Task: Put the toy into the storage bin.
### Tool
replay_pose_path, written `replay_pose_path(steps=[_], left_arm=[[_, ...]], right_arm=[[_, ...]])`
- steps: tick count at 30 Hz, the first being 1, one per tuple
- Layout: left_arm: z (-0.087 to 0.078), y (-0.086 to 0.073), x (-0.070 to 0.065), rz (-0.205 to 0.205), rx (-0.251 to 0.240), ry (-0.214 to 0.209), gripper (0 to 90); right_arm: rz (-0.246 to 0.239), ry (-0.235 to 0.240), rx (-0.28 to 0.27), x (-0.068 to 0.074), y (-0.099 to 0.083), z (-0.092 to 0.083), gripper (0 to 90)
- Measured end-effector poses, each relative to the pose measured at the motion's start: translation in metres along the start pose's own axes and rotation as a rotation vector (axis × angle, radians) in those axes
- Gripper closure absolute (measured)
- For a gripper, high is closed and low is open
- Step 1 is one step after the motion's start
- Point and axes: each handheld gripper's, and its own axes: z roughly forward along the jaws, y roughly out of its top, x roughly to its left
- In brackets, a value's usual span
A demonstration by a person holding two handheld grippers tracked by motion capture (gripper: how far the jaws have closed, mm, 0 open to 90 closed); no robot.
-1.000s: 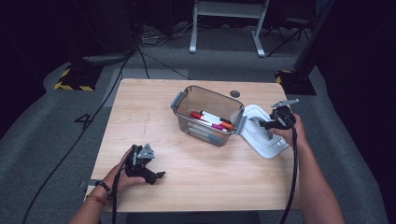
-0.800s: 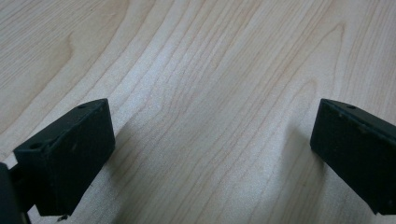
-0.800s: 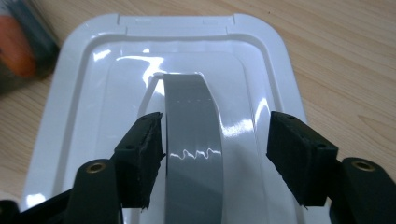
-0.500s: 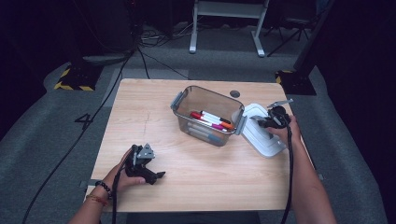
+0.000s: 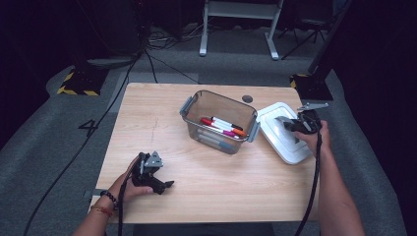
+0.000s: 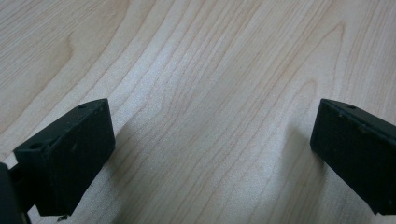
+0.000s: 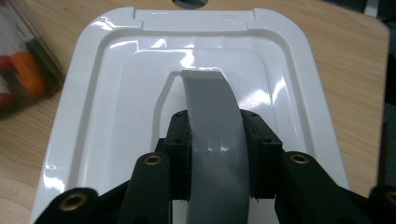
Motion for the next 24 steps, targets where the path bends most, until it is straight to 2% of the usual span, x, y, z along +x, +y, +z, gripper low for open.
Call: replay_pose_path(steps=[3, 4, 5, 15, 24], left_arm=[[0.0, 0.0, 0.0, 0.0, 0.0, 0.0, 0.2], [0.0, 0.0, 0.0, 0.0, 0.0, 0.0, 0.2], [0.0, 0.0, 0.0, 0.0, -0.001, 0.001, 0.2], [0.0, 0.0, 0.0, 0.0, -0.002, 0.002, 0.2], [0.0, 0.0, 0.0, -0.001, -0.002, 0.002, 0.2]], right_arm=[[-0.007, -0.004, -0.029, -0.002, 0.006, -0.015, 67.2], [-0.007, -0.004, -0.029, -0.002, 0.006, -0.015, 67.2], [-0.02, -0.01, -0.045, -0.002, 0.012, -0.024, 67.2], [-0.069, -0.05, -0.109, 0.002, 0.044, -0.058, 67.2], [-0.106, -0.061, -0.147, 0.008, 0.068, -0.077, 67.2]])
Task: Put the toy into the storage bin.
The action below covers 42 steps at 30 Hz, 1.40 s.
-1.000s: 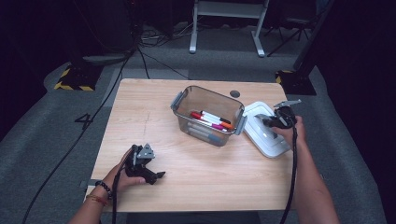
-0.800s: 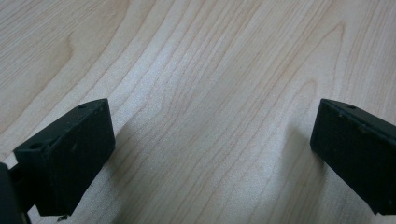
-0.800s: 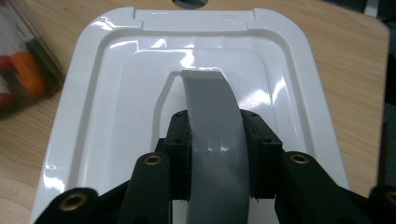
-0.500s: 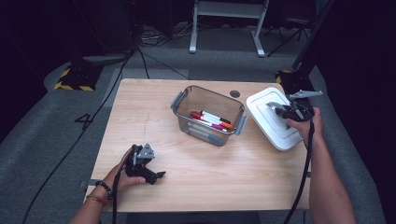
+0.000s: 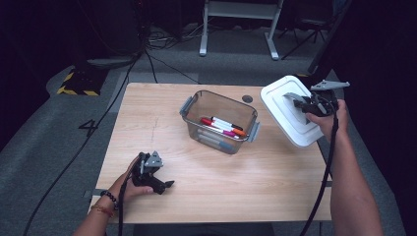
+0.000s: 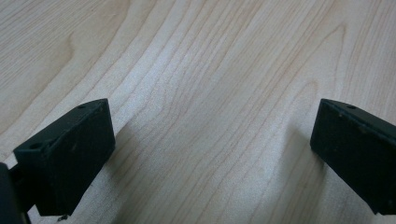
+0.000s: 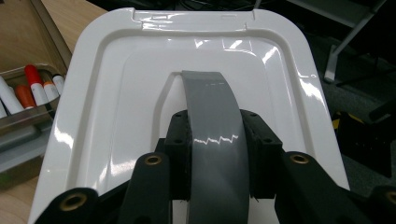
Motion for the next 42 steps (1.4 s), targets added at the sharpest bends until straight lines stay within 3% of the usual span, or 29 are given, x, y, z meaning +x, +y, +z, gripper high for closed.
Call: replay_pose_path(steps=[8, 19, 32, 34, 42], left_arm=[[0.0, 0.0, 0.0, 0.0, 0.0, 0.0, 0.2], [0.0, 0.0, 0.0, 0.0, 0.0, 0.0, 0.2], [0.0, 0.0, 0.0, 0.001, 0.0, 0.0, 0.2], [0.0, 0.0, 0.0, 0.001, 0.0, 0.001, 0.2], [-0.001, -0.001, -0.001, 0.001, 0.0, 0.004, 0.5]], right_arm=[[-0.038, 0.028, -0.036, 0.012, 0.027, -0.005, 67.2], [-0.083, 0.113, -0.051, 0.041, 0.052, 0.01, 67.2], [-0.203, 0.233, -0.021, 0.093, 0.078, 0.041, 67.2], [-0.238, 0.262, -0.001, 0.109, 0.085, 0.053, 67.2], [-0.273, 0.347, 0.043, 0.139, 0.096, 0.085, 67.2]])
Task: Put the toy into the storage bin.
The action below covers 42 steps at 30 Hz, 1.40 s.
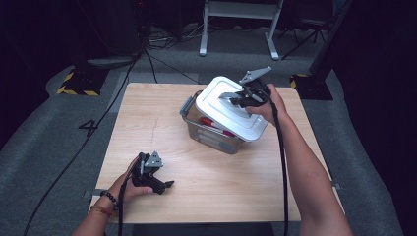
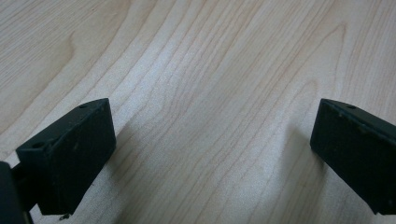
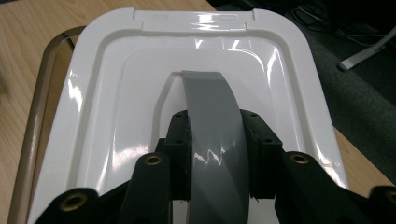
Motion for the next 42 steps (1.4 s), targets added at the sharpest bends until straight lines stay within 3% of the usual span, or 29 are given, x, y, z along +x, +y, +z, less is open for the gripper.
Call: replay_pose_path(steps=[5, 11, 21, 26, 30, 36, 42], left_arm=[[0.0, 0.0, 0.0, 0.001, 0.001, 0.0, 0.5], [0.0, 0.0, 0.0, 0.0, 0.0, 0.0, 0.5], [0.0, 0.0, 0.0, -0.001, 0.0, -0.001, 0.5], [0.0, 0.0, 0.0, 0.0, 0.0, 0.0, 0.5], [0.0, 0.0, 0.0, 0.002, 0.001, -0.001, 0.5], [0.0, 0.0, 0.0, 0.002, 0.001, -0.001, 0.5], [0.0, 0.0, 0.0, 0.003, 0.001, -0.001, 0.5]], right_arm=[[-0.036, 0.043, 0.038, 0.007, 0.007, 0.023, 67.4], [-0.049, 0.067, 0.033, 0.012, 0.013, 0.04, 67.7], [-0.073, 0.091, 0.0, 0.015, 0.016, 0.047, 67.8], [-0.122, 0.109, 0.028, 0.02, 0.014, 0.047, 67.6], [-0.101, 0.109, 0.02, 0.018, 0.011, 0.047, 66.0], [-0.082, 0.061, 0.016, 0.024, 0.012, 0.042, 61.7], [-0.022, 0.026, -0.046, 0.026, 0.012, 0.025, 49.7]])
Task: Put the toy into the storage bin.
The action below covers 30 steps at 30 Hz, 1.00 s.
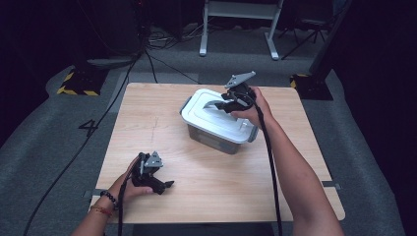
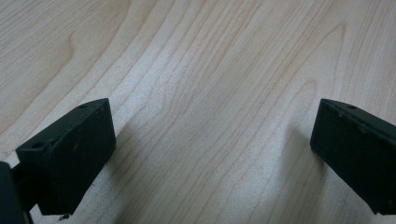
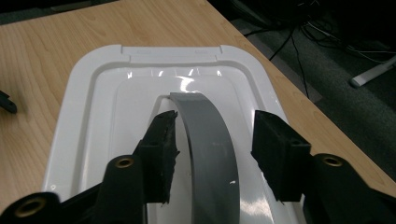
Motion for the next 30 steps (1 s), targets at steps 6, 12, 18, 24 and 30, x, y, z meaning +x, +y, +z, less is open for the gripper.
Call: replay_pose_path(steps=[6, 12, 18, 24, 30], left_arm=[[0.0, 0.0, 0.0, 0.0, 0.0, 0.0, 0.5], [0.0, 0.0, 0.0, 0.0, 0.0, 0.0, 0.5], [0.0, 0.0, 0.0, -0.001, -0.001, 0.0, 0.5], [0.0, 0.0, 0.0, -0.003, 0.0, -0.001, 0.4], [0.0, 0.0, 0.0, -0.001, 0.0, -0.003, 0.4]], right_arm=[[0.003, -0.011, 0.006, 0.003, -0.005, -0.011, 38.5], [-0.002, -0.023, -0.006, 0.01, -0.014, -0.028, 31.3], [-0.009, -0.031, -0.013, 0.015, -0.019, -0.041, 29.9], [-0.021, -0.044, -0.036, 0.023, -0.029, -0.06, 29.0], [-0.025, -0.071, -0.035, 0.026, -0.04, -0.075, 27.9]])
